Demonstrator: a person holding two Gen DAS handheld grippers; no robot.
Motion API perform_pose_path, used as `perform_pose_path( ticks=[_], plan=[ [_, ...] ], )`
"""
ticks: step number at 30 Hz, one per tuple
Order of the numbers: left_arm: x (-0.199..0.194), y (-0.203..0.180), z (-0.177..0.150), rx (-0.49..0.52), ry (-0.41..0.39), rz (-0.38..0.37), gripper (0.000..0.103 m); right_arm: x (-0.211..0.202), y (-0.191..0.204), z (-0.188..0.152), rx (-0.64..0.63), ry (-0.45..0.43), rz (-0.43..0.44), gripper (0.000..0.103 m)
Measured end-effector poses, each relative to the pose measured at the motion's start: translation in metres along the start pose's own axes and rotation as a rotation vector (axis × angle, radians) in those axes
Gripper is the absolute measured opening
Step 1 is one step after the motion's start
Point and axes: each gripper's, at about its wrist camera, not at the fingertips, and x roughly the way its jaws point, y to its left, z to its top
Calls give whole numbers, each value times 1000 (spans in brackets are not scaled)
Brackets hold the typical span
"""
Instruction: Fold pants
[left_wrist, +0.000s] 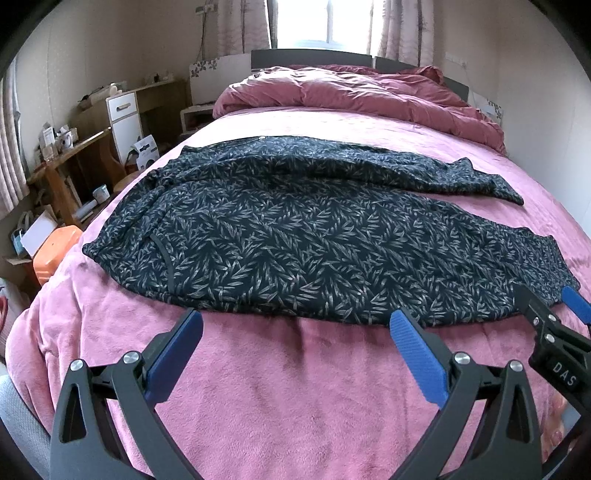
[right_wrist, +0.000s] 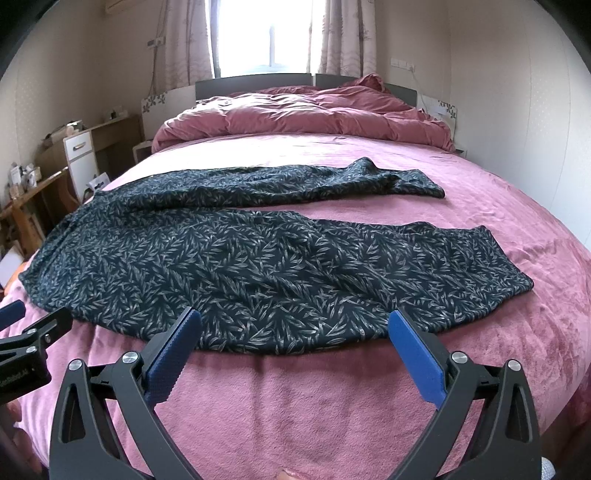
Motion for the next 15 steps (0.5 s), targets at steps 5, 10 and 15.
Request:
perform_pose_path(
  ticks=[5, 10, 15],
  plan=[
    [2, 0, 0, 0, 6, 4, 101, 0, 0, 0, 0, 1, 1, 100],
    [3, -2, 0, 3, 9, 3, 101, 1, 1, -1, -3, 0, -1, 100],
    [4, -1, 0, 0, 15, 4, 101, 1, 1, -1, -2, 4, -2, 100]
  ],
)
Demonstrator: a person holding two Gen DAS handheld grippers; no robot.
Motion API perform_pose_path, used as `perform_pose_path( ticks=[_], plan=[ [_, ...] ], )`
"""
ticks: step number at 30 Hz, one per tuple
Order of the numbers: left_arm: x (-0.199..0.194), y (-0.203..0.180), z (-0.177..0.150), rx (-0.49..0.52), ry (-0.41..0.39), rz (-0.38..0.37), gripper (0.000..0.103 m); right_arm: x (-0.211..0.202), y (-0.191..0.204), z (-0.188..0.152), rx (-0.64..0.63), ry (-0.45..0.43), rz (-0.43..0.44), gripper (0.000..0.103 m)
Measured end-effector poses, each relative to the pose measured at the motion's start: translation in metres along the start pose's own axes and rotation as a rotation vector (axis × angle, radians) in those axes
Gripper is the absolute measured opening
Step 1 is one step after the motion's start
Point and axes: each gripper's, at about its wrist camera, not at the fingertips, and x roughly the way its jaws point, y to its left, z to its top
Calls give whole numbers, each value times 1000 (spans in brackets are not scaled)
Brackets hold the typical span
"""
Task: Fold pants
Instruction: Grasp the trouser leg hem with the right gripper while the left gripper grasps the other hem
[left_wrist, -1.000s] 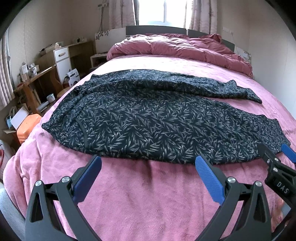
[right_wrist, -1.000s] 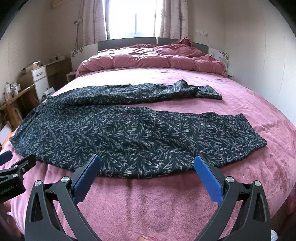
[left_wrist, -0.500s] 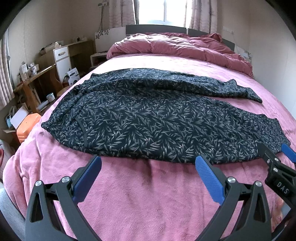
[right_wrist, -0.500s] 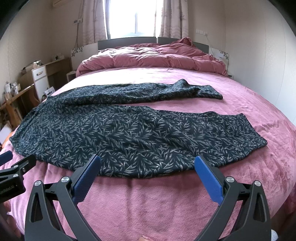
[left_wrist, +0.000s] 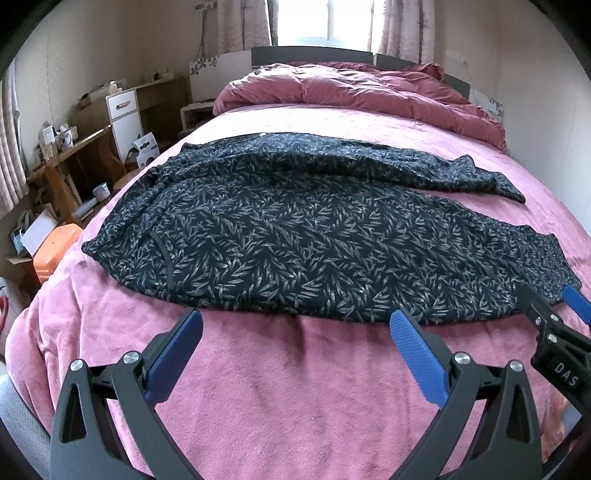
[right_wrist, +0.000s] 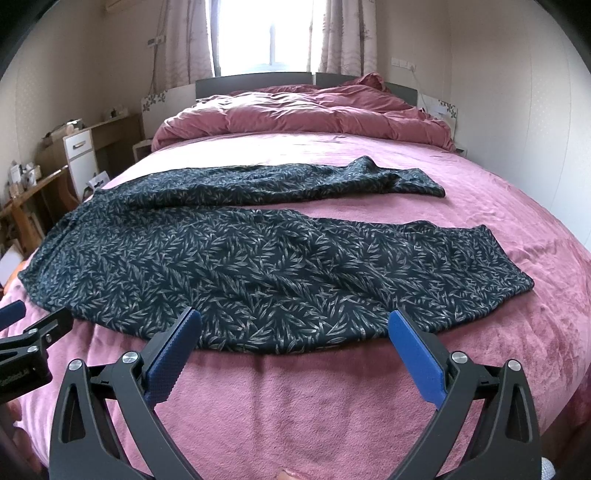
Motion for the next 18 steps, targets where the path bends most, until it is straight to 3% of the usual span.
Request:
perform_pose_path(
  ticks=[5, 10, 15, 18],
  plan=[
    [5, 5, 0, -6, 25, -25, 101, 1, -7, 2, 35, -7, -19, 100],
    [18, 30, -3, -128, 75, -162, 101, 7, -32, 9, 120, -8, 63, 100],
    [35, 55, -6, -205, 121, -175, 101, 13, -78, 13, 300, 21, 69, 100],
    [45, 83, -7, -313, 120, -161, 101, 14, -110, 13, 406, 21, 6, 100]
  ],
)
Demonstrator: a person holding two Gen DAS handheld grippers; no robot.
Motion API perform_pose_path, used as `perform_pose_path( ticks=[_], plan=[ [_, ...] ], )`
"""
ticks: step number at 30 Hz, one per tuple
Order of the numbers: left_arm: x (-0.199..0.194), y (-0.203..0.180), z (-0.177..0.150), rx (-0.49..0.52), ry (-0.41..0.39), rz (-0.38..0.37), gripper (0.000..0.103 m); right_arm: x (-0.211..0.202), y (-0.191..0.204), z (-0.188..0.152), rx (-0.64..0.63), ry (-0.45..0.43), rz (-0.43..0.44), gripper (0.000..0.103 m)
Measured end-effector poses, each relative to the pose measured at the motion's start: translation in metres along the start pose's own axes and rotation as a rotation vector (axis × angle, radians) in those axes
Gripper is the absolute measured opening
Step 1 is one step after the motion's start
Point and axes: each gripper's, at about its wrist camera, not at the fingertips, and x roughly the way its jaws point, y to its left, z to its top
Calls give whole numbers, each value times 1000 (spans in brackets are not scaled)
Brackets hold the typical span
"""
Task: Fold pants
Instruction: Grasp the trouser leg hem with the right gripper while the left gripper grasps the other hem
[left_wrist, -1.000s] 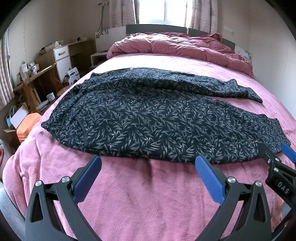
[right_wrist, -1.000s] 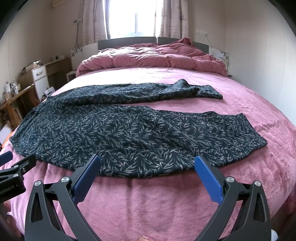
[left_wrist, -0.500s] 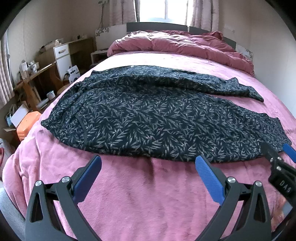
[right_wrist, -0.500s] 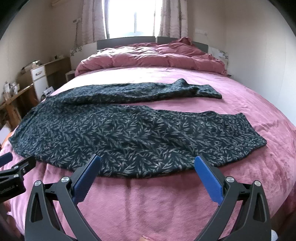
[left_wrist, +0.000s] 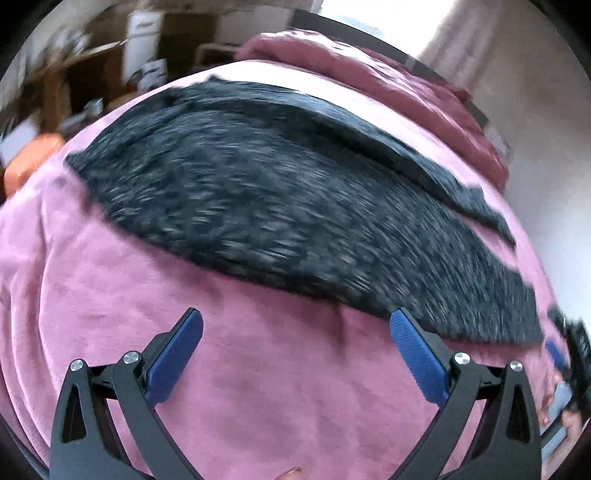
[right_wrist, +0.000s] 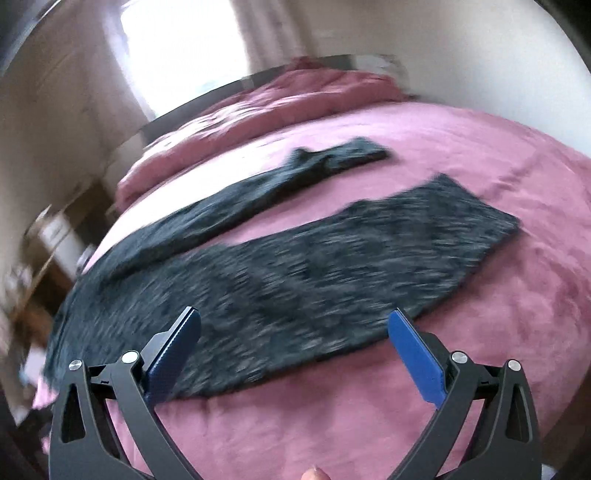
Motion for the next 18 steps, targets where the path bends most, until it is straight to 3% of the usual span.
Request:
perform_pose_path(
  ticks=[4, 7, 10, 13, 18],
  plan=[
    [3, 39, 16, -109, -39, 72, 100, 10, -51, 16, 216, 45, -14, 99],
    [6, 64, 28, -179, -45, 71, 100, 21, -88, 25, 338, 89, -26, 92],
    [8, 89, 40, -240, -73, 45, 95, 33, -129, 29, 476, 133, 4, 84],
    [14, 100, 46, -254, -81, 51, 90, 46, -166, 26, 634, 172, 89, 72],
    [25, 112, 54, -252, -121, 63, 72, 56, -191, 33, 687, 143, 173, 64]
  ],
)
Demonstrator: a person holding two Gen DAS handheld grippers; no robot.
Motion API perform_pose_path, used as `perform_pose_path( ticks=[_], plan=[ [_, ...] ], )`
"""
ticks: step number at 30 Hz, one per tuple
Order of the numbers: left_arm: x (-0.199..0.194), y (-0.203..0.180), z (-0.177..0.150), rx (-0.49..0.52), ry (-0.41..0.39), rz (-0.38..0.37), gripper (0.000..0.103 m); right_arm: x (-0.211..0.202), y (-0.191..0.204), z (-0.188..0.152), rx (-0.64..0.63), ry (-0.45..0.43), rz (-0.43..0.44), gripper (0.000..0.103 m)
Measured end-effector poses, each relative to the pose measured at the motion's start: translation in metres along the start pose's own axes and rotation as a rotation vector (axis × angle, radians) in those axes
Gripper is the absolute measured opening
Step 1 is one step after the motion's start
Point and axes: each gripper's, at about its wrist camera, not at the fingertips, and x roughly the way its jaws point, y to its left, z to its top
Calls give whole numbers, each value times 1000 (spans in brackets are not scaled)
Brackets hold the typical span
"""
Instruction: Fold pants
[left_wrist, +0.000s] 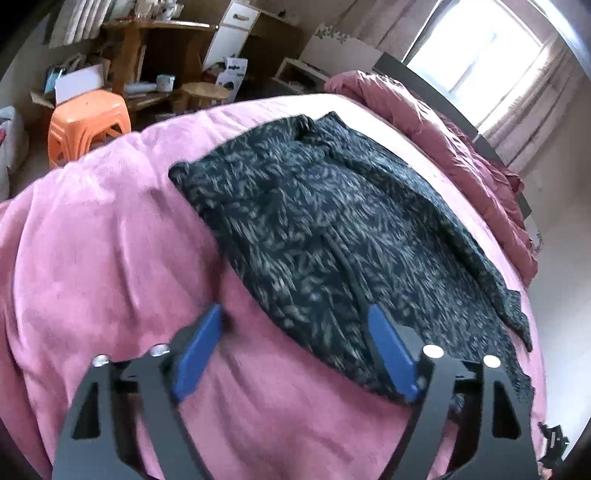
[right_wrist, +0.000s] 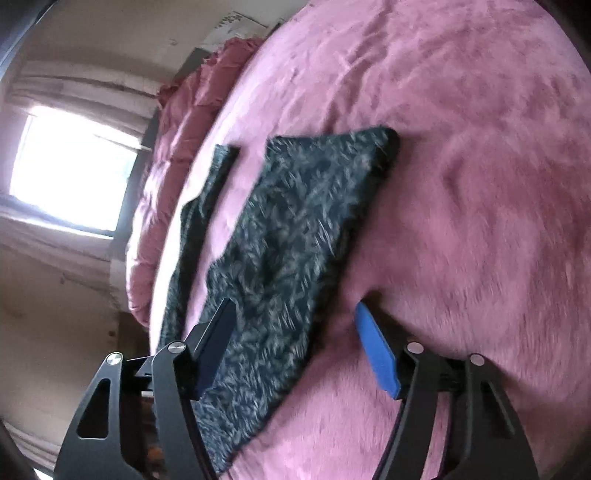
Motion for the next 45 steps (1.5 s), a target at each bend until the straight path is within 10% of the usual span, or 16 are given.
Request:
perform_pose_path(
  ticks=[7, 12, 28, 45],
  plan=[
    [18, 13, 19, -49, 10, -45, 51, 20, -5, 25, 8, 38, 30, 35],
    [34, 21, 32, -86, 63, -62, 8, 33, -8, 41, -55, 47, -41, 6],
    [-51, 37, 16, -116, 40, -144, 6, -28, -8, 48, -211, 31, -39, 4],
    [-42, 48, -21, -39, 71, 10, 14, -45, -49, 39, -221, 42, -67, 10]
  ],
)
